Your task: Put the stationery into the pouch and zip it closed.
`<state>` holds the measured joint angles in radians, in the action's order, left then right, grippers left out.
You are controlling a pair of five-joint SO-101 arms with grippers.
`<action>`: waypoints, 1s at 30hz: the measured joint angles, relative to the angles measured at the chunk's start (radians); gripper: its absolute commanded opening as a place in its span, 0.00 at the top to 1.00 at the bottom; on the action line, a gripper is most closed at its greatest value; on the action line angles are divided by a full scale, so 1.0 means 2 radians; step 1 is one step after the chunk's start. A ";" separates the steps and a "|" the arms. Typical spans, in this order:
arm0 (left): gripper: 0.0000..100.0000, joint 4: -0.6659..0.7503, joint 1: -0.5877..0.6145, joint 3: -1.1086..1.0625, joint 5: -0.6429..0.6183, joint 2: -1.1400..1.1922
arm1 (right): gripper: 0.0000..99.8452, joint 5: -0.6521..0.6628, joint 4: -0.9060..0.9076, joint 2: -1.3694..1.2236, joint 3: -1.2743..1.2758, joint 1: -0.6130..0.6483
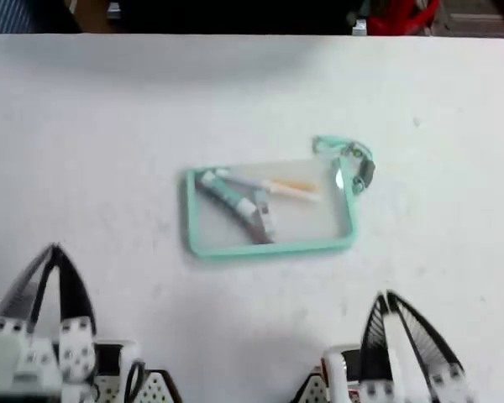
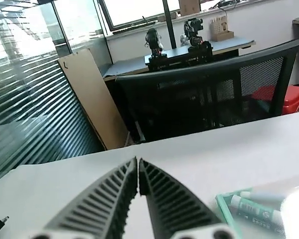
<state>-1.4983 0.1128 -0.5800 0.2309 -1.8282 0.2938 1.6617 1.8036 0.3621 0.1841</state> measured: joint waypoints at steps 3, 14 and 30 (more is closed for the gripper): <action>0.98 0.049 0.000 -0.069 -0.001 0.000 | 0.98 0.000 -0.054 0.000 0.083 0.000; 0.98 0.349 0.000 -0.467 -0.001 0.006 | 0.98 0.001 -0.384 -0.003 0.459 -0.027; 0.98 0.288 -0.037 -0.558 0.040 0.005 | 0.98 -0.002 -0.469 -0.005 0.660 -0.030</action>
<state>-0.9229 0.0391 -1.6955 0.3107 -1.8174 0.2908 0.7242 1.7929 1.6817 0.1243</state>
